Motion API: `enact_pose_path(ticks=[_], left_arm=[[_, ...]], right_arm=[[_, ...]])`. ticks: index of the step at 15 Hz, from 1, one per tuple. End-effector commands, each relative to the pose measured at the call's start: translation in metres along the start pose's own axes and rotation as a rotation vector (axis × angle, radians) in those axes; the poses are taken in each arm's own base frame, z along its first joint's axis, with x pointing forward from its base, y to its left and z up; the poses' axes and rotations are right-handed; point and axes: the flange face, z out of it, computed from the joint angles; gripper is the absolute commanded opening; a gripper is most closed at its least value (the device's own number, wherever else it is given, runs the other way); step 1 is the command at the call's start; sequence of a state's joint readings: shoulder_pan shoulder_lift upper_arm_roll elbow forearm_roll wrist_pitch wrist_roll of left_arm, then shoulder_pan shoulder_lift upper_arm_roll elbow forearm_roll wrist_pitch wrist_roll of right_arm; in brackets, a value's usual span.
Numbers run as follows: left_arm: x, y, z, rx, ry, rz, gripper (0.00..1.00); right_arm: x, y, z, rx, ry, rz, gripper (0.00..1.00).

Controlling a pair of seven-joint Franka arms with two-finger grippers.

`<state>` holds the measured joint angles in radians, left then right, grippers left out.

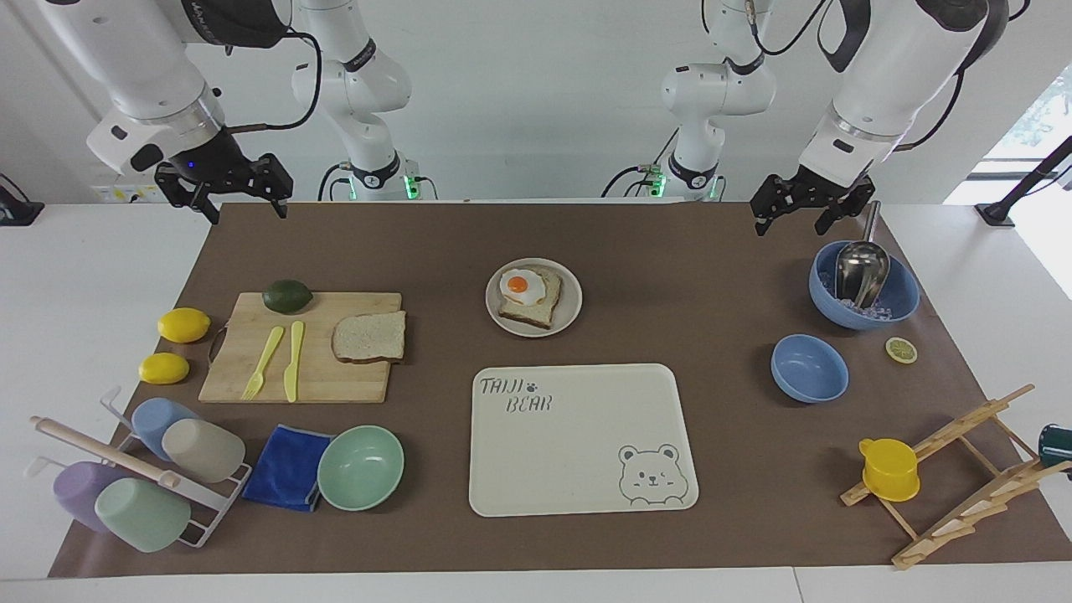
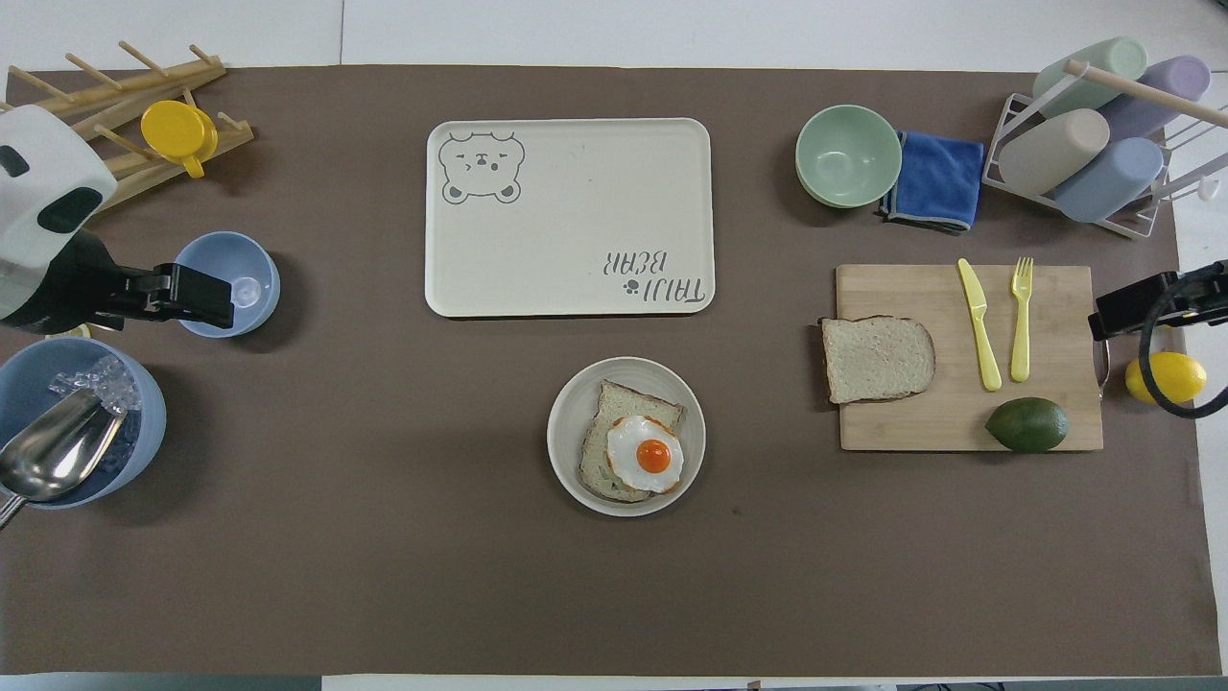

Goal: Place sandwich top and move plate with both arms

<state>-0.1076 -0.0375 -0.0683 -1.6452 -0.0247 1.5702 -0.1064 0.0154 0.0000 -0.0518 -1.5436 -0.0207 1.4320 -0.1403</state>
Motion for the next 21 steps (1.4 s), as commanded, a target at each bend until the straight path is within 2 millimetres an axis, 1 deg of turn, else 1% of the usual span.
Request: enact_pose_path(ticks=[1,5,8,10,11,12,13,14,15,16,17,19,20,21], left_arm=[[-0.009,-0.003,-0.001,-0.010,-0.008,-0.001,1.00],[-0.009,-0.003,-0.001,-0.008,-0.008,-0.001,1.00],[-0.009,-0.003,-0.001,-0.008,-0.008,-0.001,1.00],[-0.009,-0.003,-0.001,-0.008,-0.008,-0.001,1.00],[-0.009,-0.003,-0.001,-0.008,-0.008,-0.001,1.00],[-0.009,-0.003,-0.001,-0.008,-0.008,-0.001,1.00],[-0.009,-0.003,-0.001,-0.010,-0.008,-0.001,1.00],[-0.009,-0.003,-0.001,-0.008,-0.008,-0.001,1.00],[-0.009,-0.003,-0.001,-0.008,-0.008,-0.001,1.00],[-0.009,-0.003,-0.001,-0.008,-0.008,-0.001,1.00],[-0.009,-0.003,-0.001,-0.010,-0.008,-0.001,1.00],[-0.009,-0.003,-0.001,-0.008,-0.008,-0.001,1.00],[-0.009,-0.003,-0.001,-0.008,-0.008,-0.001,1.00],[-0.009,-0.003,-0.001,-0.008,-0.008,-0.001,1.00]], right_arm=[[-0.001,-0.002,-0.004,0.009,0.018,0.016,1.00],[-0.004,-0.008,-0.008,0.002,0.023,0.042,1.00],[-0.005,-0.008,0.000,0.004,0.022,0.035,1.00],[-0.003,-0.010,0.007,0.001,0.065,0.018,1.00],[-0.001,-0.028,0.010,-0.022,0.059,-0.005,1.00],[0.004,-0.056,0.016,-0.090,0.044,-0.041,1.00],[0.012,-0.081,0.032,-0.190,0.018,-0.032,1.00],[0.023,-0.098,0.048,-0.213,-0.003,-0.011,1.00],[0.035,-0.110,0.065,-0.223,-0.026,-0.018,1.00],[0.047,-0.127,0.080,-0.235,-0.024,-0.051,1.00],[0.061,-0.137,0.096,-0.246,-0.007,-0.076,1.00],[0.083,-0.148,0.128,-0.245,0.008,-0.092,1.00],[0.089,-0.162,0.142,-0.244,0.024,-0.086,1.00],[0.089,-0.167,0.159,-0.243,0.033,-0.080,1.00]])
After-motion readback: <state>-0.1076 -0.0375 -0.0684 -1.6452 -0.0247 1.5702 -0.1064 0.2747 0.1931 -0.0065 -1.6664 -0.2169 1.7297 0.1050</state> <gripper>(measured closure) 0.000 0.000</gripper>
